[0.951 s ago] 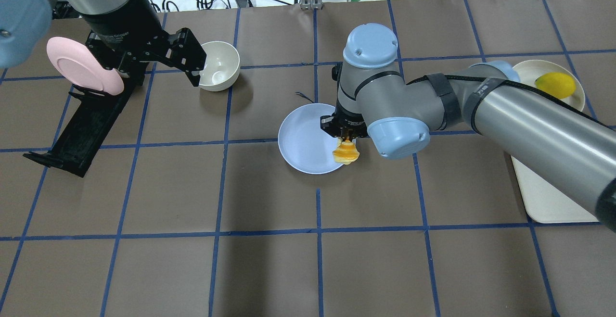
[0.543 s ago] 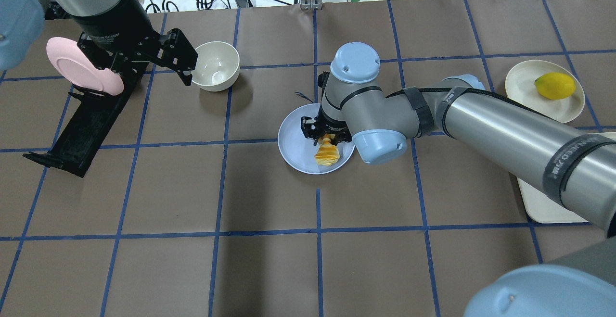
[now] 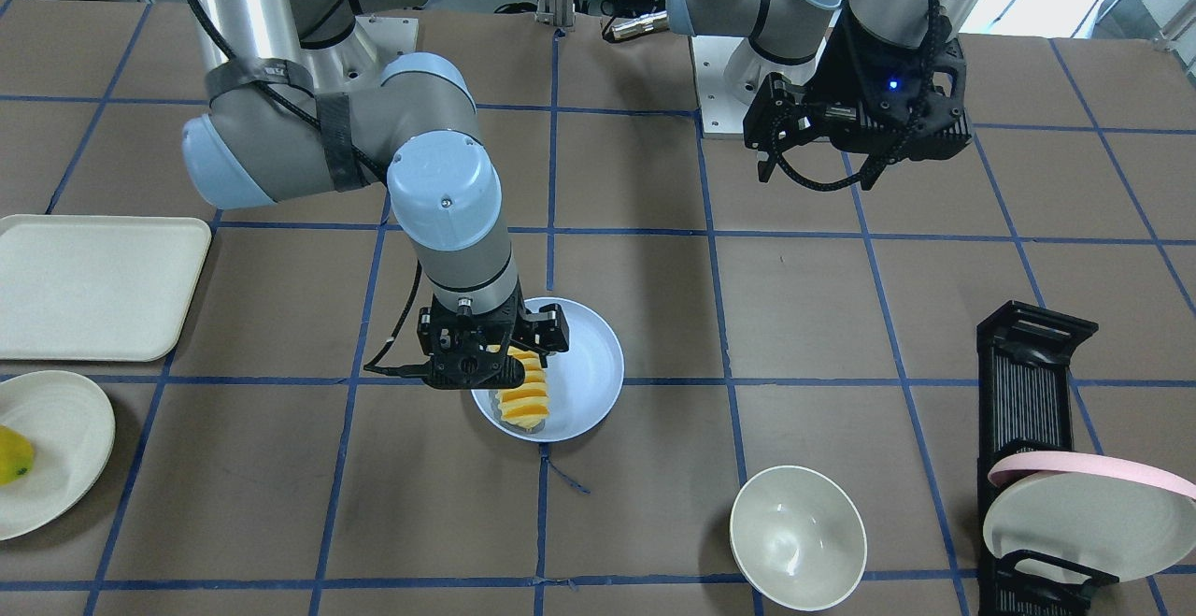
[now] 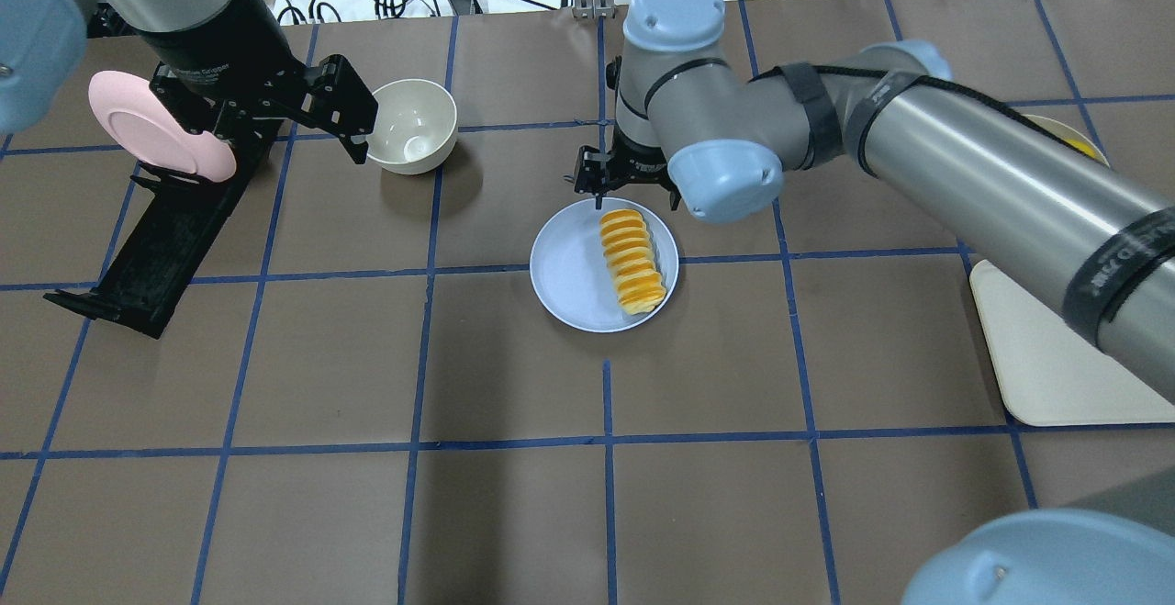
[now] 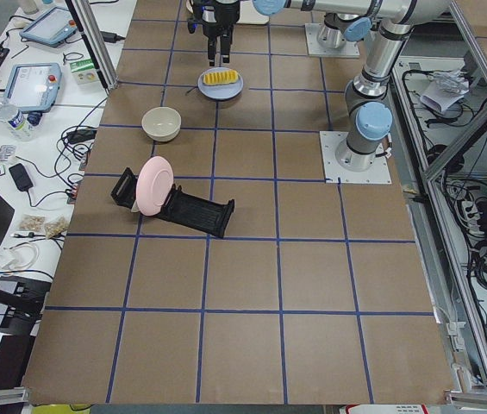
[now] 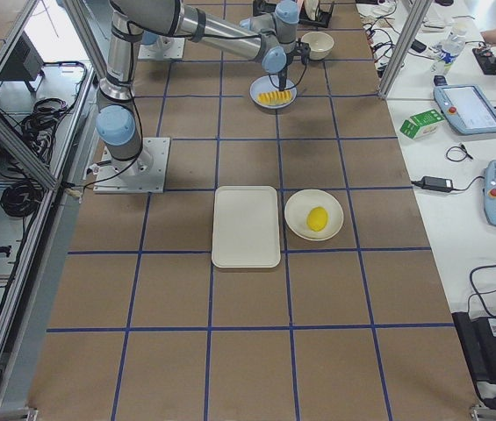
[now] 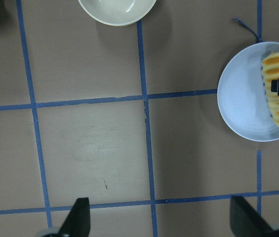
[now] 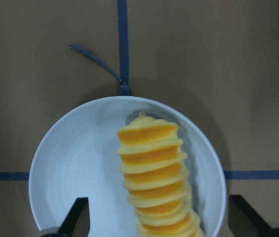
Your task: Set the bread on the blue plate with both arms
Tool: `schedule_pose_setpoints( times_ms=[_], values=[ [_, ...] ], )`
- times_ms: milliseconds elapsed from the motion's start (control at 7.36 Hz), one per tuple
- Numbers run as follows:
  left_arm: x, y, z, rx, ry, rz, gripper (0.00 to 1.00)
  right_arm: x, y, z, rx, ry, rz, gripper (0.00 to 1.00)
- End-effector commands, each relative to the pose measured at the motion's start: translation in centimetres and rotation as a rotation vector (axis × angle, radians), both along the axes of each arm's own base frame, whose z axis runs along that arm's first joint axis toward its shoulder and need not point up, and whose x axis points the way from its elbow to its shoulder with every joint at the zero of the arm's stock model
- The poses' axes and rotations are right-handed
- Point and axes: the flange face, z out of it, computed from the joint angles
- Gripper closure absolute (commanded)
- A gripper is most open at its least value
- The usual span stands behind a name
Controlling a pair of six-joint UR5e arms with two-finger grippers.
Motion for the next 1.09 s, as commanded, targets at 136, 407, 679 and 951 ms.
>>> schedule_pose_setpoints(
  times_ms=[136,407,679,951],
  values=[
    [-0.2,0.1,0.0,0.001,0.002,-0.009,0.00,-9.1,0.7,13.6,0.042,0.076,0.154,0.00],
    [-0.1,0.1,0.0,0.001,-0.002,-0.012,0.00,-11.7,6.8,19.5,0.031,0.063,0.155,0.00],
    [-0.2,0.2,0.0,0.001,-0.005,-0.011,0.00,-13.8,6.7,19.4,0.030,0.041,0.148,0.00],
    [-0.2,0.2,0.0,0.001,-0.007,-0.009,0.00,-15.3,6.8,17.1,0.035,0.040,0.122,0.00]
  ],
)
